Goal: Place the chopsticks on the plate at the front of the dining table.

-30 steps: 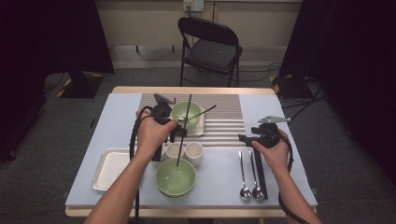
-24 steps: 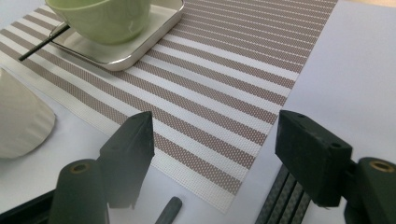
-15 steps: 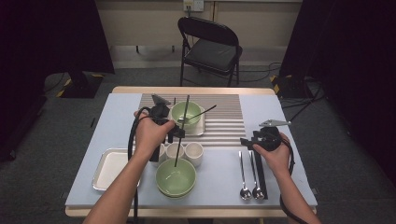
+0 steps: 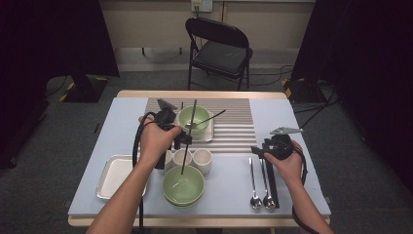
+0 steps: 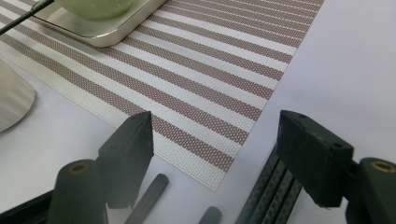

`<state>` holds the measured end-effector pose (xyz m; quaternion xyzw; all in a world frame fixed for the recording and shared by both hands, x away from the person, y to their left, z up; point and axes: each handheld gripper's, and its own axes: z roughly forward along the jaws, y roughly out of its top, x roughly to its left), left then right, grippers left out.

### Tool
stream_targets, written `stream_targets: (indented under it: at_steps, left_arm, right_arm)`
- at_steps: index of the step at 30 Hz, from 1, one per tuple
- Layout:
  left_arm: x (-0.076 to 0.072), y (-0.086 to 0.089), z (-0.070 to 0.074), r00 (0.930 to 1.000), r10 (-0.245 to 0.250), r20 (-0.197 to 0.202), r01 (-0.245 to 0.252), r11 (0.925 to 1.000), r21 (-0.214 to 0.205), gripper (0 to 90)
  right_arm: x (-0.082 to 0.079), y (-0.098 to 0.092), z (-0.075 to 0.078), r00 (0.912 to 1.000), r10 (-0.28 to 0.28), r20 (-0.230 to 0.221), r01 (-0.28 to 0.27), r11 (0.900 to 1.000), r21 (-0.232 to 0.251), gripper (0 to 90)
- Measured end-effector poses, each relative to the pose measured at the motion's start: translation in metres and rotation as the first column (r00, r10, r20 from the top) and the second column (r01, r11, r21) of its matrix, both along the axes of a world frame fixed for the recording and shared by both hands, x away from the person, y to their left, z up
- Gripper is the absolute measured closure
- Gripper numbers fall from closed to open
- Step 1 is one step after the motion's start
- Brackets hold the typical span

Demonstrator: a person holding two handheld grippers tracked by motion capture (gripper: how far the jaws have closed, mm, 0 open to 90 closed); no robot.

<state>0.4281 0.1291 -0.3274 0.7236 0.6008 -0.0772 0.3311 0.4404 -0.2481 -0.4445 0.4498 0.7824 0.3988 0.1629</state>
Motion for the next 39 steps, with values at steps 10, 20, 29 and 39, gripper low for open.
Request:
stream_targets:
  at_steps: [10, 20, 29, 39]
  left_arm:
    - [0.000, 0.002, 0.000, 1.0000, 0.003, 0.000, -0.003, 1.0000, 0.000, 86.3]
    - [0.000, 0.004, 0.000, 1.0000, 0.005, -0.002, -0.005, 1.0000, 0.005, 86.3]
    - [-0.001, 0.005, 0.000, 0.9999, 0.013, -0.004, -0.013, 0.9999, 0.001, 86.3]
    - [0.000, 0.008, 0.001, 0.9999, 0.014, -0.002, -0.014, 0.9998, 0.010, 86.3]
  right_arm:
    - [-0.001, -0.002, -0.008, 0.9999, -0.006, -0.009, 0.006, 0.9999, -0.011, 26.8]
    - [-0.002, -0.006, -0.010, 0.9998, -0.016, -0.008, 0.016, 0.9993, -0.033, 26.6]
    - [-0.002, -0.011, -0.015, 0.9993, -0.034, -0.017, 0.033, 0.9981, -0.053, 25.1]
    - [-0.001, -0.013, -0.018, 0.9987, -0.044, -0.023, 0.043, 0.9965, -0.072, 22.7]
